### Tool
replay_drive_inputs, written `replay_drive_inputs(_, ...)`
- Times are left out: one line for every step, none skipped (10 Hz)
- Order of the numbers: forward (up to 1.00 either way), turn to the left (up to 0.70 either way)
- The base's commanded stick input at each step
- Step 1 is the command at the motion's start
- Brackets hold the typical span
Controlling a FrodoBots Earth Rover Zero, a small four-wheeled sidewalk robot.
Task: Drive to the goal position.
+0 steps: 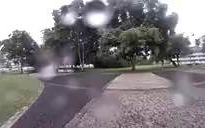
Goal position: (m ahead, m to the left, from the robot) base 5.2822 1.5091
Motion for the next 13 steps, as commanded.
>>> replay_drive_inputs(0.70, 0.00)
replay_drive_inputs(0.70, 0.10)
replay_drive_inputs(0.70, 0.35)
replay_drive_inputs(0.70, 0.35)
replay_drive_inputs(0.70, 0.35)
replay_drive_inputs(0.70, 0.13)
replay_drive_inputs(0.70, 0.02)
replay_drive_inputs(0.70, 0.00)
replay_drive_inputs(0.70, 0.00)
replay_drive_inputs(0.70, 0.00)
replay_drive_inputs(0.70, 0.00)
replay_drive_inputs(0.70, 0.00)
replay_drive_inputs(0.70, 0.00)
